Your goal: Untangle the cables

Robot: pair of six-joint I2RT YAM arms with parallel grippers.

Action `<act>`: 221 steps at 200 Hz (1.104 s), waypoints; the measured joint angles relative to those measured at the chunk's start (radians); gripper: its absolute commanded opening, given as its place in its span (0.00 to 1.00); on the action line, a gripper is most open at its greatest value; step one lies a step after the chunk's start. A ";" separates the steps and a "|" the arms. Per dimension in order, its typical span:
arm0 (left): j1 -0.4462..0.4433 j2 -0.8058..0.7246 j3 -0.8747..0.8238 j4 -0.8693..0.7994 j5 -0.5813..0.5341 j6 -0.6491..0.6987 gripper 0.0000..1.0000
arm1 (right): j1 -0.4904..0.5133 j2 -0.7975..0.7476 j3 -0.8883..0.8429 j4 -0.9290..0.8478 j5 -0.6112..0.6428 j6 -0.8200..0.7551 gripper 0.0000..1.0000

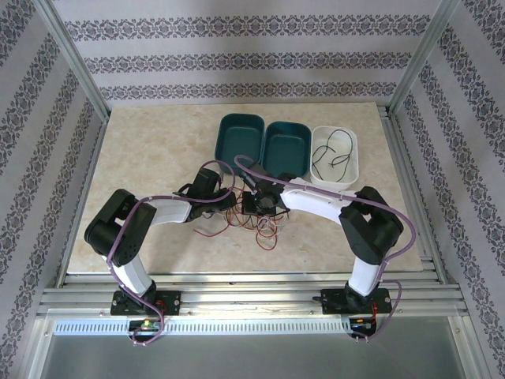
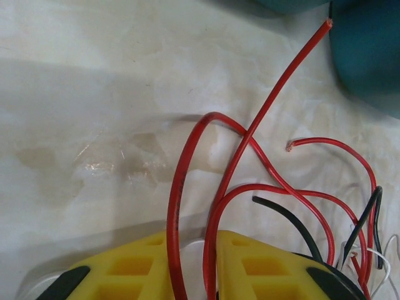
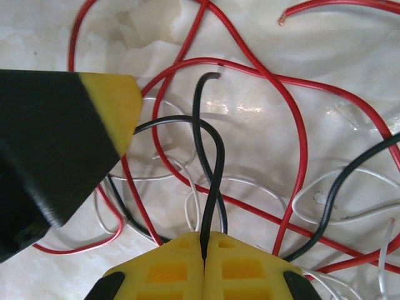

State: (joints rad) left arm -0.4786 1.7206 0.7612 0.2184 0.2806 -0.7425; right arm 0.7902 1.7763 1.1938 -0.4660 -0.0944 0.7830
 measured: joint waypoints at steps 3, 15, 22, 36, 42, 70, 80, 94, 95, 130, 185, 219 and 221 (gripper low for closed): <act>0.000 0.000 0.000 0.000 0.000 0.000 0.20 | 0.000 -0.005 0.000 0.000 0.000 -0.001 0.00; 0.000 0.000 0.000 0.000 0.000 0.000 0.19 | 0.000 -0.023 0.000 0.000 0.001 -0.004 0.00; 0.000 0.000 0.000 0.000 0.000 0.000 0.17 | 0.000 -0.036 0.000 0.000 0.002 -0.005 0.00; 0.000 0.000 0.000 0.000 -0.001 0.000 0.16 | 0.000 -0.066 0.000 0.000 0.004 -0.012 0.00; 0.000 0.000 0.000 0.000 -0.001 0.000 0.15 | 0.000 -0.080 0.000 0.002 0.006 -0.015 0.00; 0.000 0.000 -0.004 0.000 -0.003 0.000 0.15 | 0.006 -0.148 -0.002 0.017 0.007 -0.031 0.00; 0.000 0.000 -0.006 0.000 -0.003 0.000 0.15 | 0.006 -0.172 -0.007 0.031 0.005 -0.034 0.00; 0.000 0.000 -0.008 0.000 -0.004 0.000 0.14 | 0.006 -0.205 -0.019 0.059 -0.001 -0.043 0.00; 0.000 0.000 -0.008 0.000 -0.004 0.000 0.14 | 0.006 -0.207 -0.020 0.060 -0.001 -0.043 0.00; 0.000 0.001 -0.010 0.001 -0.004 0.000 0.13 | 0.006 -0.284 -0.054 0.120 -0.013 -0.065 0.00; 0.000 0.002 -0.011 0.007 -0.004 -0.003 0.10 | 0.006 -0.412 -0.126 0.224 -0.012 -0.095 0.00; 0.000 0.004 -0.011 0.007 -0.004 -0.008 0.06 | 0.006 -0.472 -0.171 0.296 -0.010 -0.111 0.00; 0.000 0.004 -0.011 0.007 -0.004 -0.008 0.06 | 0.006 -0.474 -0.172 0.298 -0.009 -0.111 0.00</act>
State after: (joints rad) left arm -0.4786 1.7245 0.7498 0.2256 0.2768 -0.7502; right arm 0.7967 1.3022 1.0218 -0.1680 -0.1032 0.6716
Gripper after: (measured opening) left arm 0.074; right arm 0.064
